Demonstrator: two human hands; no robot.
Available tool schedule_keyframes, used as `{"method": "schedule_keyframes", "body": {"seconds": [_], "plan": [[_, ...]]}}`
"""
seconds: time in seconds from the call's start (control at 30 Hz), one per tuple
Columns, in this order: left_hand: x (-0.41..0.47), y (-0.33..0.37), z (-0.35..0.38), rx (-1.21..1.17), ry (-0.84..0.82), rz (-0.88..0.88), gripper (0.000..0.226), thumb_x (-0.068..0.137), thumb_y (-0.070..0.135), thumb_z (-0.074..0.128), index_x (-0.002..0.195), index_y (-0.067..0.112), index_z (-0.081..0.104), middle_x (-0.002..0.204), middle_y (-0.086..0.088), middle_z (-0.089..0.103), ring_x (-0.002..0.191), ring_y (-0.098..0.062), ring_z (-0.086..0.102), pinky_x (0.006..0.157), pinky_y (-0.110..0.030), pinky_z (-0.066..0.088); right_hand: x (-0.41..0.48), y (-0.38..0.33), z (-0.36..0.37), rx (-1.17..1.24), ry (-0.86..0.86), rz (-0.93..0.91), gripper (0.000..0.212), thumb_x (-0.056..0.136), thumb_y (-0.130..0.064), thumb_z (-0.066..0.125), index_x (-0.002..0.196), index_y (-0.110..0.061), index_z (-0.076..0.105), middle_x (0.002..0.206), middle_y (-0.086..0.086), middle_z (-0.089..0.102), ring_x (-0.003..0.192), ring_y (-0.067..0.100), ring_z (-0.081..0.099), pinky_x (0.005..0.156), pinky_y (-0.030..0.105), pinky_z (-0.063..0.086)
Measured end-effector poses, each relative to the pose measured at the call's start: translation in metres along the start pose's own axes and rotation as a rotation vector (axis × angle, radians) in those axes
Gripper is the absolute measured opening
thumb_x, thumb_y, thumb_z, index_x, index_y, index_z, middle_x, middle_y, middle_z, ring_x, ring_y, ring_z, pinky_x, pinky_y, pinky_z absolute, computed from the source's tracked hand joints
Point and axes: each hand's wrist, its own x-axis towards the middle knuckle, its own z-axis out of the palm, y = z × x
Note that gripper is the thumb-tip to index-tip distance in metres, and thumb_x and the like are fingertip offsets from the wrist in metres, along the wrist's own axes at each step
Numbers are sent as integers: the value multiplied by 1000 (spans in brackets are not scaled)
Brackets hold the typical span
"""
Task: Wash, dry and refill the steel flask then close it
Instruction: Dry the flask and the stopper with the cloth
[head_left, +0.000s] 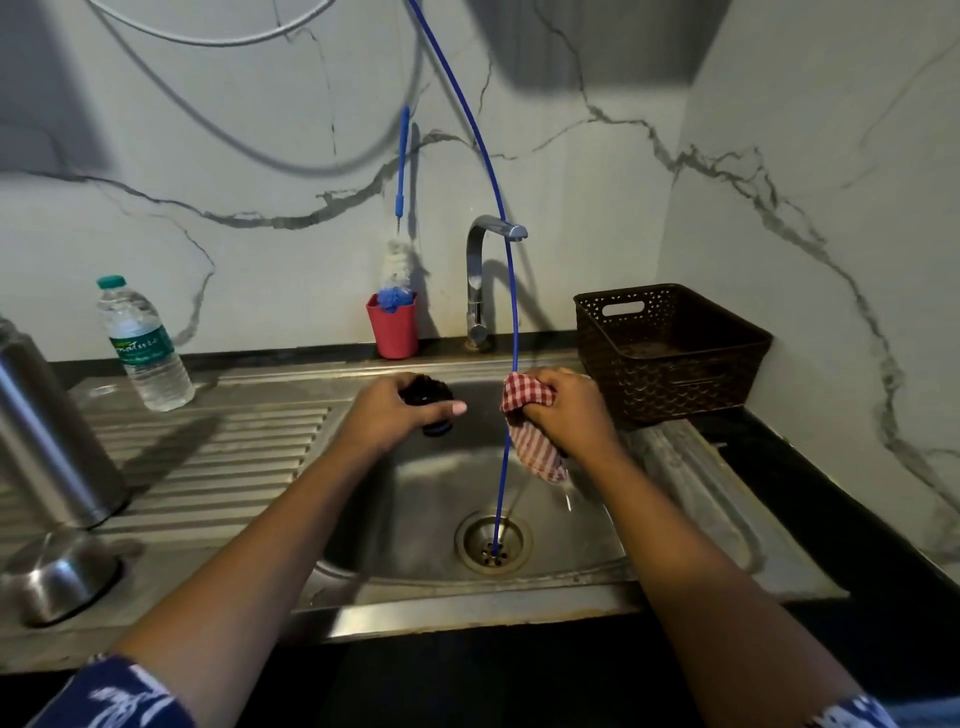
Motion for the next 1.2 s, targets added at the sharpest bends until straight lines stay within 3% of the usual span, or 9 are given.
{"method": "schedule_keyframes", "body": {"seconds": [0.13,0.33,0.5,0.7,0.83,0.93,1.0,1.1,1.2], "plan": [[-7,-10,2,104,-108,-108,62,47,72,78,78,19,66,78,1,70,73,-13,64,64,-28,49,0,-2,-1,13,13,4,42,85,-16,65,126,-14,57,121,5,59,109,18,56,95,30,44],[-7,-4,-7,-210,0,20,82,34,59,89,105,28,65,105,5,70,99,-11,65,94,-33,50,-2,-3,0,87,27,49,38,86,-13,64,124,-13,58,117,5,62,100,13,57,85,23,45],[-23,3,-13,-233,32,132,61,48,35,92,100,34,61,109,6,67,105,-13,61,98,-36,47,-3,-1,2,256,17,135,33,87,-11,62,120,-14,61,111,4,64,92,8,56,68,12,40],[-69,-11,-65,-139,58,178,60,46,43,84,103,36,66,99,12,70,91,1,63,83,-18,47,0,-7,11,420,-17,237,29,88,-8,60,116,-11,60,103,5,64,88,14,59,64,16,41],[-95,-31,-127,-86,116,99,57,51,37,86,104,34,66,95,9,71,87,-6,64,78,-22,47,-7,-25,21,747,-128,353,34,86,-4,58,119,-13,54,107,10,64,94,23,61,79,35,51],[-125,-70,-193,-91,237,-23,58,48,36,88,103,34,67,98,8,72,92,-8,66,87,-26,49,-16,-68,49,899,-258,301,38,83,4,56,120,-5,54,93,10,66,80,19,63,65,26,52],[-140,-91,-225,-95,297,-100,47,58,18,89,98,31,67,95,7,71,91,-8,65,89,-28,49,-19,-93,61,981,-308,291,38,83,5,55,119,-4,54,89,9,66,76,18,63,60,24,52],[-154,-125,-256,-20,392,-223,40,68,8,83,103,17,67,92,0,68,88,-13,61,72,-22,43,-23,-122,80,1144,-339,347,33,83,5,52,113,-7,58,80,9,69,70,19,65,58,25,55],[-160,-164,-266,69,376,-378,49,68,7,83,113,6,64,97,-8,65,97,-23,61,80,-28,40,-33,-138,104,1258,-355,433,20,83,1,53,95,-12,62,69,5,70,64,21,65,63,32,54]]}}
